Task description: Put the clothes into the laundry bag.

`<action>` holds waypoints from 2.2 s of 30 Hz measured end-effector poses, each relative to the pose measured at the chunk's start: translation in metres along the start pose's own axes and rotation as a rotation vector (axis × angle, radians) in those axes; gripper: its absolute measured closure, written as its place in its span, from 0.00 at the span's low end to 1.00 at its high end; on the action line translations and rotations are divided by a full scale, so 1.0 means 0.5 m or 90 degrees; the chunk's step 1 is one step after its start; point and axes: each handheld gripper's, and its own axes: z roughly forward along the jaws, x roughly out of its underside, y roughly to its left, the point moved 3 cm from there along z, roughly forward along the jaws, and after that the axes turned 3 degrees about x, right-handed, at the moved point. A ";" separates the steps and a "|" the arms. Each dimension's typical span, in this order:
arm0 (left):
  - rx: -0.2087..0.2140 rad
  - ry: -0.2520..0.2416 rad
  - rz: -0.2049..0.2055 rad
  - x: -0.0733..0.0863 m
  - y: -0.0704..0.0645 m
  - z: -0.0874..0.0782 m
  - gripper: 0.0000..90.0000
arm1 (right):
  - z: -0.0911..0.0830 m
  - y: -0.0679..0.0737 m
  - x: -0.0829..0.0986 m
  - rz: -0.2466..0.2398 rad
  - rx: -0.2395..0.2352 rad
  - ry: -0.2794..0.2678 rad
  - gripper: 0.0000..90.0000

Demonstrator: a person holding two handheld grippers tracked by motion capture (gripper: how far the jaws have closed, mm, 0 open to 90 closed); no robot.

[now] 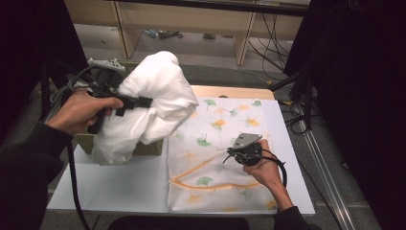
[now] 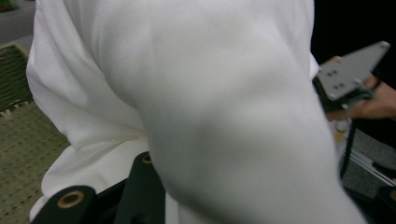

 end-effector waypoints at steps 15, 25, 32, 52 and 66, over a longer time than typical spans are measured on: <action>0.146 0.032 0.061 0.120 -0.193 0.047 0.71 | -0.004 -0.026 -0.002 0.020 0.006 -0.010 0.99; 0.243 0.086 0.054 0.219 -0.247 0.162 0.70 | -0.023 -0.039 -0.023 0.018 0.021 -0.038 0.99; 0.267 0.122 0.068 0.249 -0.263 0.254 0.70 | -0.043 -0.032 -0.038 0.014 0.024 -0.056 0.99; 0.152 0.104 -0.035 0.217 -0.177 0.339 0.67 | -0.096 -0.006 -0.090 -0.035 0.040 -0.096 1.00; 0.116 0.096 -0.082 0.206 -0.150 0.434 0.67 | -0.108 0.001 -0.096 -0.045 0.037 -0.100 1.00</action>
